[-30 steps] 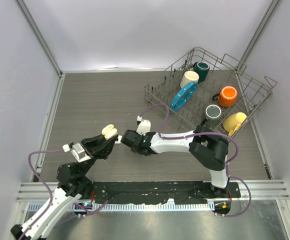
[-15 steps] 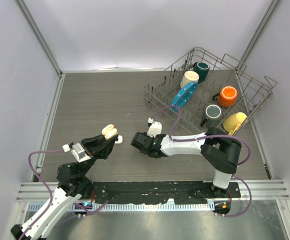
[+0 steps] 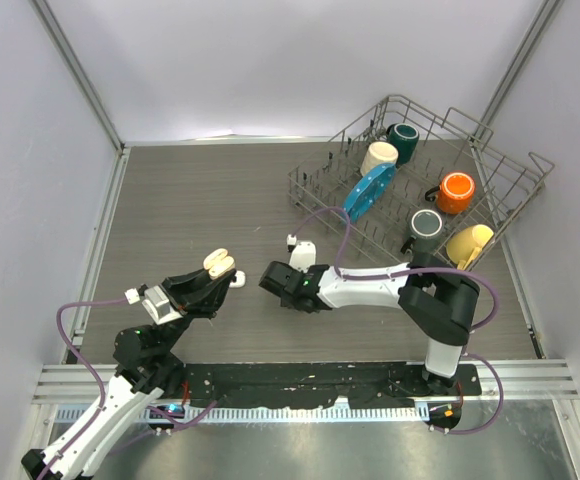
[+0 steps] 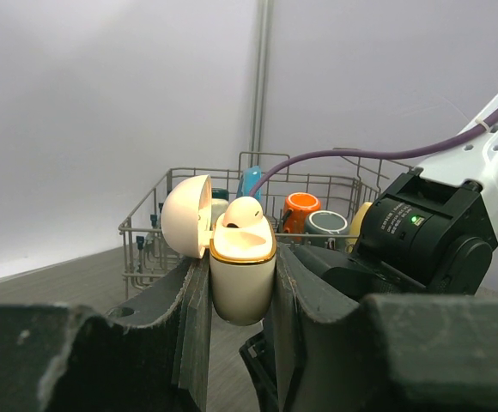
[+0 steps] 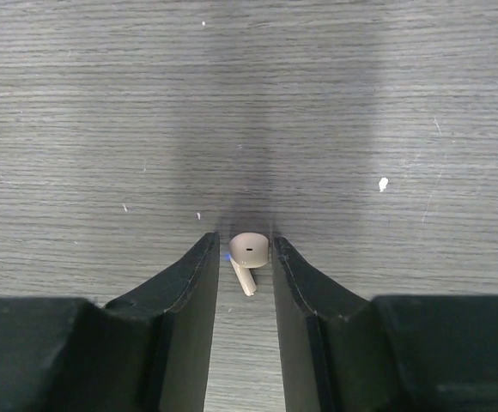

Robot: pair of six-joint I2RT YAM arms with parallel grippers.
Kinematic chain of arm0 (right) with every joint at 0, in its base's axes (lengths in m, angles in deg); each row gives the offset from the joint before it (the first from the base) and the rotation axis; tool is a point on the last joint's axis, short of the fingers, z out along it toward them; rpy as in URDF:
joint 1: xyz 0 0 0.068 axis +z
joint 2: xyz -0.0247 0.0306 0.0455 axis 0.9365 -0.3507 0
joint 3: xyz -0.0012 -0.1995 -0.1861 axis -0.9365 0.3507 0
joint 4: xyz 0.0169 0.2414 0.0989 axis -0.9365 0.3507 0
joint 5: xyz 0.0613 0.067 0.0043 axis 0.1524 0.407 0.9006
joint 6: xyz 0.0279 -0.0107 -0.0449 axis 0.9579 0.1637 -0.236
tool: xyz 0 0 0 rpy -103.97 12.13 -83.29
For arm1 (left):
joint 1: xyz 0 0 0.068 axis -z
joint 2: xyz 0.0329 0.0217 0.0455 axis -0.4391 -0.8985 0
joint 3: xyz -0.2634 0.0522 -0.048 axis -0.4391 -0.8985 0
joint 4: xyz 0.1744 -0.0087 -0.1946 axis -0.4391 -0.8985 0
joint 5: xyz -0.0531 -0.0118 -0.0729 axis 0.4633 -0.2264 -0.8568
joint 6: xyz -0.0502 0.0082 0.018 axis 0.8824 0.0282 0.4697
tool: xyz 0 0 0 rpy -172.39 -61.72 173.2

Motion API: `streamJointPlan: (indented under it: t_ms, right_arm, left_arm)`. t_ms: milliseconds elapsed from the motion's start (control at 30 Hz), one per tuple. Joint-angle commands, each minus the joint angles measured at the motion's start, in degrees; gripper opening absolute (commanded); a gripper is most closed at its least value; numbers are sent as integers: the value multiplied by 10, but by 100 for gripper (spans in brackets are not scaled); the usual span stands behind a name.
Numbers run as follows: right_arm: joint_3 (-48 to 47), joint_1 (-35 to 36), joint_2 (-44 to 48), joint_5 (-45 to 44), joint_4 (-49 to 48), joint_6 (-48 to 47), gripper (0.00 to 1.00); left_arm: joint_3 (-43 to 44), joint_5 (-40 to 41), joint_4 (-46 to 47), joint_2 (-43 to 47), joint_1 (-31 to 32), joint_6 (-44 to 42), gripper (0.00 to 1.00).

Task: Insert the wireless bluetooth earbuds into the charging case
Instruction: Pick up the earbud from the center of the board.

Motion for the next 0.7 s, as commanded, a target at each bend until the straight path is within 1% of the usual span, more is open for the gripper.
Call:
streamJointPlan:
  t_ms: [0, 233, 267, 333, 500, 567, 600, 667]
  right_arm:
    - [5, -13, -34, 3, 19, -45, 36]
    - [6, -23, -44, 10, 16, -59, 36]
    - [6, -23, -44, 11, 14, -61, 36]
    - [8, -26, -45, 14, 13, -61, 32]
    - [11, -26, -36, 24, 12, -59, 31]
    - [13, -27, -27, 30, 11, -59, 33]
    - [15, -26, -23, 31, 11, -54, 37]
    - [20, -25, -16, 33, 11, -48, 40]
  left_arm:
    - [-26, 9, 7, 30, 0, 2, 0]
    - [-24, 9, 4, 29, 0, 2, 0]
    - [-24, 10, 4, 29, 0, 2, 0]
    - [-24, 9, 4, 29, 0, 2, 0]
    - [-25, 11, 4, 29, 0, 2, 0]
    - [-25, 11, 4, 29, 0, 1, 0]
    - [-26, 11, 4, 29, 0, 2, 0]
    - [-25, 11, 4, 29, 0, 2, 0]
